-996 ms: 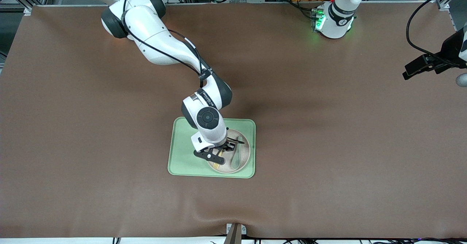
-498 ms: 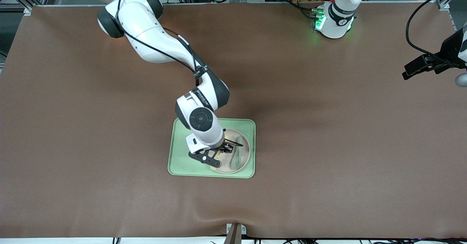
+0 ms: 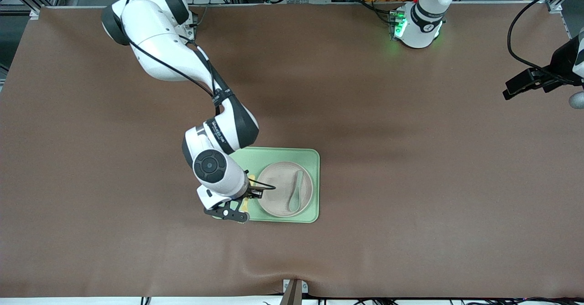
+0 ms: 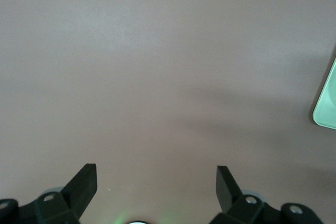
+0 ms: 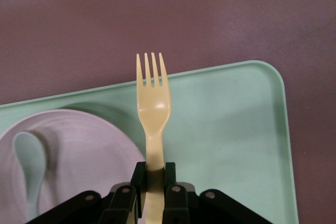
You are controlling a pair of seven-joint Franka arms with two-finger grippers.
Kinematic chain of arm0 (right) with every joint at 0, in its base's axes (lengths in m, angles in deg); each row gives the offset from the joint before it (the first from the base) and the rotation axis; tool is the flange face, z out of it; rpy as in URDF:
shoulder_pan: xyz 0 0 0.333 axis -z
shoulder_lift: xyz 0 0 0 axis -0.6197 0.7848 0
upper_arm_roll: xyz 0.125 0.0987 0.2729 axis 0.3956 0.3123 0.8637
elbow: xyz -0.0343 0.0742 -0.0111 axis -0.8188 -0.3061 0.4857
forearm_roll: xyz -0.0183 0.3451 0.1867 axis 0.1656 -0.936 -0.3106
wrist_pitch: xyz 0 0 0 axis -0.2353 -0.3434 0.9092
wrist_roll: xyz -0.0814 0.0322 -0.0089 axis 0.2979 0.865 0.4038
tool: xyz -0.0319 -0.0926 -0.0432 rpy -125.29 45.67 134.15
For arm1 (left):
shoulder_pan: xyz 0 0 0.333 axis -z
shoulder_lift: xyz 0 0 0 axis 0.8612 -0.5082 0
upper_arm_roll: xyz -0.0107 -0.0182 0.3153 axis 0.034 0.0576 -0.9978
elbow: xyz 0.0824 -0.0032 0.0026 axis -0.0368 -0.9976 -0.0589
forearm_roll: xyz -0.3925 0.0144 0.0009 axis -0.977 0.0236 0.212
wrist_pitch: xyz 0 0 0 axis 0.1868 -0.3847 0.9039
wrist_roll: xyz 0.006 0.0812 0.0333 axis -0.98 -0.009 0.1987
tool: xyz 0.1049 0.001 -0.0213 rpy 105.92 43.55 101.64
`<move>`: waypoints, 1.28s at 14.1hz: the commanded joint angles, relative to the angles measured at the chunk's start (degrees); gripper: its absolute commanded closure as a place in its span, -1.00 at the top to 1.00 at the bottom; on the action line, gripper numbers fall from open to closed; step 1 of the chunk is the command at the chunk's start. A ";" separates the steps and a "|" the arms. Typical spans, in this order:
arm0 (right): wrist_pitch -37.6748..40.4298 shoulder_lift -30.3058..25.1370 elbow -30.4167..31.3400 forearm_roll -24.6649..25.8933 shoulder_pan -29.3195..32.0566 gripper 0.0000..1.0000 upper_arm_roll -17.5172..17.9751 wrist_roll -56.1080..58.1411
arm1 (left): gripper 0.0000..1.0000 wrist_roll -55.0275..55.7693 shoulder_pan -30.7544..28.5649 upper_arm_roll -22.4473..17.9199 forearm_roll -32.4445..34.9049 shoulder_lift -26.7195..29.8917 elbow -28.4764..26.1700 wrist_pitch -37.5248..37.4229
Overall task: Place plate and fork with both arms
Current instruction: 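Lift the fork with the right gripper and move it beside the plate, then lower the fork onto the tray and open the right gripper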
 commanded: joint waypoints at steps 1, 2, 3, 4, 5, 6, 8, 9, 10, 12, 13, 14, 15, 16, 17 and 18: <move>-2.90 -5.91 11.18 1.07 1.94 -1.00 0.94 3.42 | 1.00 -0.80 0.09 0.23 0.87 0.34 -0.64 0.59; -6.22 -8.19 16.53 1.07 2.91 -1.00 1.03 4.74 | 1.00 -0.54 0.18 0.23 0.88 0.08 -0.64 0.68; -9.65 -10.30 21.45 1.07 3.18 -1.00 1.03 5.62 | 1.00 -0.53 0.18 0.23 0.88 -0.01 -0.64 0.59; -12.29 -12.06 25.77 1.07 3.36 -1.00 1.03 6.41 | 1.00 -0.53 0.18 0.23 0.79 -0.01 -0.64 0.59; -14.41 -13.30 28.77 1.07 3.62 -1.00 1.03 6.77 | 1.00 -0.53 0.18 0.23 0.87 0.07 -0.64 0.59; -15.13 -13.57 30.10 1.07 3.97 -1.00 1.03 6.77 | 1.00 -0.53 0.18 0.23 0.88 0.08 -0.73 0.59; -15.74 -13.40 30.99 1.07 3.80 -1.00 1.03 6.77 | 1.00 -0.53 0.18 0.31 0.88 0.08 -0.82 0.59; -16.88 -13.22 31.43 1.07 3.36 -1.00 1.03 6.16 | 1.00 -0.53 0.18 0.57 0.88 0.08 -0.82 0.59; -18.28 -12.96 32.13 1.07 2.84 -0.98 1.03 5.72 | 1.00 -0.53 0.09 0.93 0.88 -0.01 -0.82 0.59; -19.88 -12.78 32.75 0.99 2.48 -0.97 1.03 4.84 | 1.00 -0.45 0.09 1.02 0.88 -0.01 -0.82 0.59; -19.88 -12.78 32.75 1.07 2.48 -0.96 1.03 4.84 | 1.00 -0.45 0.09 1.02 0.88 -0.01 -0.91 0.59; -19.88 -12.78 32.75 0.99 2.57 -0.85 1.03 4.84 | 1.00 -0.45 0.09 1.02 0.88 -0.01 -0.91 0.59; -19.88 -12.70 32.75 1.07 2.48 -0.53 1.03 4.92 | 1.00 -0.45 0.09 1.02 0.88 -0.10 -0.82 0.59; -19.71 -12.70 32.75 0.99 2.48 0.04 1.03 4.93 | 1.00 -0.45 0.09 1.02 0.79 -0.10 -0.91 0.68; -19.62 -12.70 32.49 1.07 2.57 0.57 1.03 4.93 | 1.00 -0.45 0.09 1.02 0.87 -0.27 -0.82 0.68; -19.44 -12.78 32.14 0.99 2.57 0.79 1.11 5.01 | 1.00 -0.45 0.09 1.02 0.88 -0.28 -0.82 0.68</move>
